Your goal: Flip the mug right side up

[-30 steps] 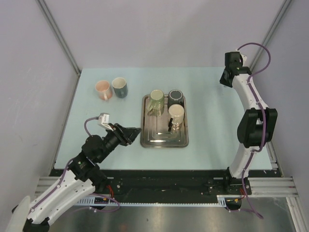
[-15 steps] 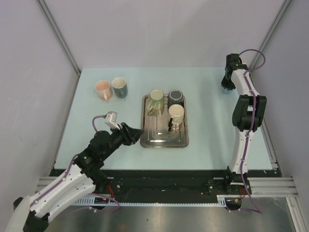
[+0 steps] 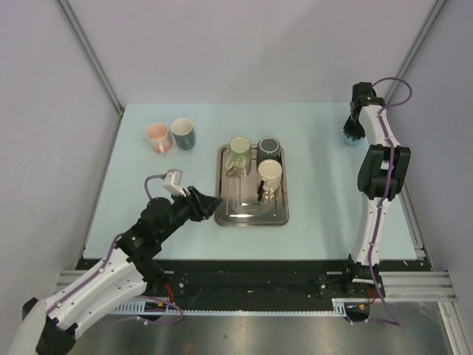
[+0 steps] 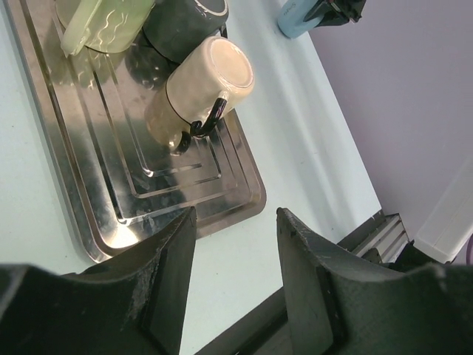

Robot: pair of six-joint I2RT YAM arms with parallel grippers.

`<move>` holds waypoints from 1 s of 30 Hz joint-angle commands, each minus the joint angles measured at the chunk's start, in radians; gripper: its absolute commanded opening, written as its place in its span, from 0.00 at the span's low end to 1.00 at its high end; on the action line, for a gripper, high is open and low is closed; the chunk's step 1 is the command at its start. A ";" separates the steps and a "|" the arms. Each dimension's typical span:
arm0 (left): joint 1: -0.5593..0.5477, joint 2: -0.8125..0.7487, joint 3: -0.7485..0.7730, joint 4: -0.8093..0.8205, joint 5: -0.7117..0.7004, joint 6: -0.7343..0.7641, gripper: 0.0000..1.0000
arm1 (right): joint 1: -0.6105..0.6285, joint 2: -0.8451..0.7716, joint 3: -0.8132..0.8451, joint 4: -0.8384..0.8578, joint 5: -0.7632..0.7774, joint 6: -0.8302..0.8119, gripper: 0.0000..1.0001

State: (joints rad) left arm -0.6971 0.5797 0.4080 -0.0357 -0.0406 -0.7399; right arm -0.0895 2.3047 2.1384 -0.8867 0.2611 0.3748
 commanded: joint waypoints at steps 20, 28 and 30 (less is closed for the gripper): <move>0.008 -0.032 -0.003 0.028 0.033 0.005 0.52 | 0.004 -0.065 0.005 -0.001 0.047 0.035 0.68; 0.008 -0.046 0.012 -0.010 0.030 0.007 0.52 | 0.045 -0.298 -0.167 0.006 0.017 0.076 0.74; 0.008 -0.049 0.020 -0.032 0.025 0.011 0.52 | 0.083 -0.434 -0.289 0.040 0.021 0.076 0.75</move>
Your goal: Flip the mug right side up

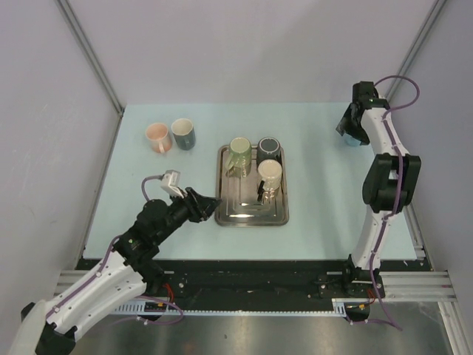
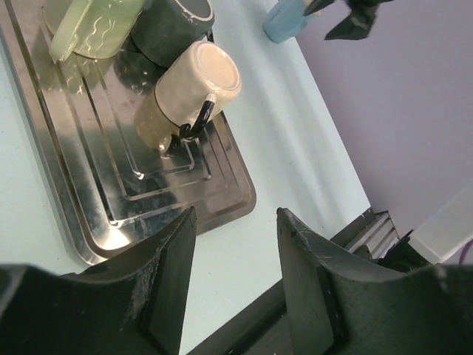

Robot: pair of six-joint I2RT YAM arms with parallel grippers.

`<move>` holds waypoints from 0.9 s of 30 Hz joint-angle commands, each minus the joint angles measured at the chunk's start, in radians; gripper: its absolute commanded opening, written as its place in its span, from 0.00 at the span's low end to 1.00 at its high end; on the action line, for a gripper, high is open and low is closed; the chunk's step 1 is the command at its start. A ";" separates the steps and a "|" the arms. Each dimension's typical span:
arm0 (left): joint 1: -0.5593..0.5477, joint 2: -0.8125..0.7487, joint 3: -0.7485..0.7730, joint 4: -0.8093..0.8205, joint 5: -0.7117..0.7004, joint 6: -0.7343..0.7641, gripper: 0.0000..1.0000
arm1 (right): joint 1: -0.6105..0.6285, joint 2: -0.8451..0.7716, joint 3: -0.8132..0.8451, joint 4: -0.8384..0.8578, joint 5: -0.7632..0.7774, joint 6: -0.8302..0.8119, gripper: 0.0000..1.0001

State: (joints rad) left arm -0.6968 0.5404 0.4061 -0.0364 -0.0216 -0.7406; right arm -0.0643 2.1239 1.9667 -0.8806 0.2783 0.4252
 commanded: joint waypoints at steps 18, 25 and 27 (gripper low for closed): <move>0.013 0.384 0.267 -0.155 -0.026 0.158 1.00 | 0.754 -0.993 -0.870 0.264 0.303 0.113 0.78; -0.013 0.739 0.525 -0.260 -0.034 0.216 1.00 | 0.790 -1.157 -0.991 0.292 0.203 0.107 0.76; -0.021 0.794 0.536 -0.193 -0.002 0.266 1.00 | 0.794 -1.200 -1.019 0.282 0.188 0.110 0.76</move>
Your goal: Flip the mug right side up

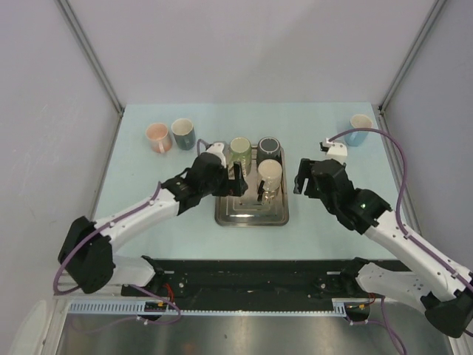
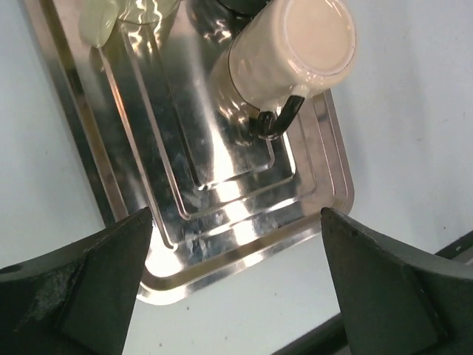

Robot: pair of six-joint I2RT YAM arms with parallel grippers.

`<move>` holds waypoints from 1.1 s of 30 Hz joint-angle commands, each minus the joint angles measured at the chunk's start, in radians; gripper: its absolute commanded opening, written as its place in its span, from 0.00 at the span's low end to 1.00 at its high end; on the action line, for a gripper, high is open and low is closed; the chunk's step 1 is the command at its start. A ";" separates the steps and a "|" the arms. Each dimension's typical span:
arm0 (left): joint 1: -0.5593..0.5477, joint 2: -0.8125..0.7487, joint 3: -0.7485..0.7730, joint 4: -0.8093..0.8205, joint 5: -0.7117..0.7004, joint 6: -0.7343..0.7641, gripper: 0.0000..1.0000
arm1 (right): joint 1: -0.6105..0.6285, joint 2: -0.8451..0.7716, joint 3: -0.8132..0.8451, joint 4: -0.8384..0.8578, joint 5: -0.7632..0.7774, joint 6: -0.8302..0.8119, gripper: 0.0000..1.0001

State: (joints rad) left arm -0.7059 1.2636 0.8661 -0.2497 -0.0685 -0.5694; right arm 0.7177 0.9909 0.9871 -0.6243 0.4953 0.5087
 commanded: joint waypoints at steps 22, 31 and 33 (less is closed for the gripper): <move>-0.063 0.534 0.456 -0.068 0.095 0.351 0.84 | -0.072 -0.179 -0.090 0.001 -0.136 -0.032 0.75; -0.067 0.640 0.557 -0.114 0.078 0.397 0.74 | -0.116 -0.186 -0.090 -0.003 -0.170 -0.036 0.75; -0.067 0.661 0.580 -0.122 0.082 0.402 0.69 | -0.121 -0.187 -0.090 -0.006 -0.172 -0.038 0.75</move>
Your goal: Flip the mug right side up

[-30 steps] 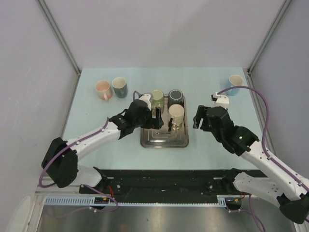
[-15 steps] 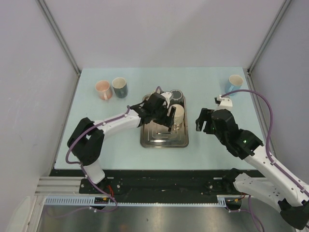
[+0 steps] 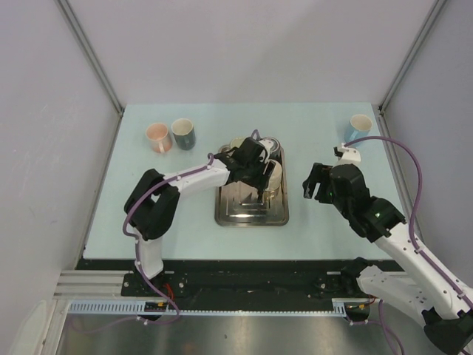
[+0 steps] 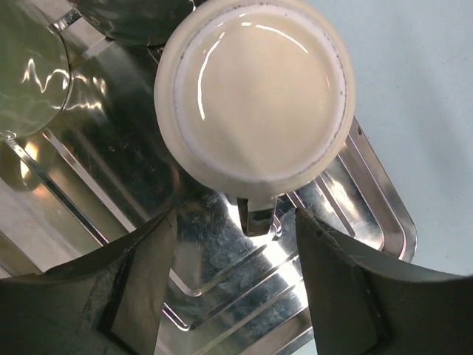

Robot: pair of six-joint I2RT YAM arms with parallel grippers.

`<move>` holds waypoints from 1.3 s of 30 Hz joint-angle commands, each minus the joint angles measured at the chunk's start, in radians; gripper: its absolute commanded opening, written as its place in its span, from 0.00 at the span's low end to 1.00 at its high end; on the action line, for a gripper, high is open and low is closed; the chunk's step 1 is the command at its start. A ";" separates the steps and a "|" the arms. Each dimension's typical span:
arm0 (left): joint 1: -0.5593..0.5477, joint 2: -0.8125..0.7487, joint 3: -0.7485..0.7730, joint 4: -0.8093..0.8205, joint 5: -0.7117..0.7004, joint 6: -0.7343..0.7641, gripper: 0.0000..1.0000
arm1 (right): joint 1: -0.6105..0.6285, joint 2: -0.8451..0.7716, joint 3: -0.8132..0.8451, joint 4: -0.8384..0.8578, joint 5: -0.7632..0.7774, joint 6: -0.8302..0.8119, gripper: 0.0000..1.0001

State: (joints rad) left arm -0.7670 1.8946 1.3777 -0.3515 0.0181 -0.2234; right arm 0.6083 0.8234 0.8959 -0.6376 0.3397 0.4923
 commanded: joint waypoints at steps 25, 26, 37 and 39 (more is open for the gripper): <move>-0.031 0.103 0.133 -0.052 -0.014 0.101 0.44 | -0.051 -0.036 -0.025 0.004 -0.057 -0.018 0.75; -0.029 0.103 0.135 -0.050 -0.012 0.101 0.42 | -0.053 -0.036 -0.025 0.006 -0.056 -0.018 0.75; -0.031 0.101 0.141 -0.057 -0.017 0.108 0.47 | -0.055 -0.036 -0.029 0.009 -0.062 -0.015 0.74; -0.031 0.097 0.144 -0.057 -0.015 0.107 0.50 | -0.055 -0.036 -0.029 0.007 -0.062 -0.014 0.74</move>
State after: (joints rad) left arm -0.7914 1.9976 1.4700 -0.4084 0.0032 -0.1486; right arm 0.5579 0.8013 0.8661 -0.6380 0.2806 0.4778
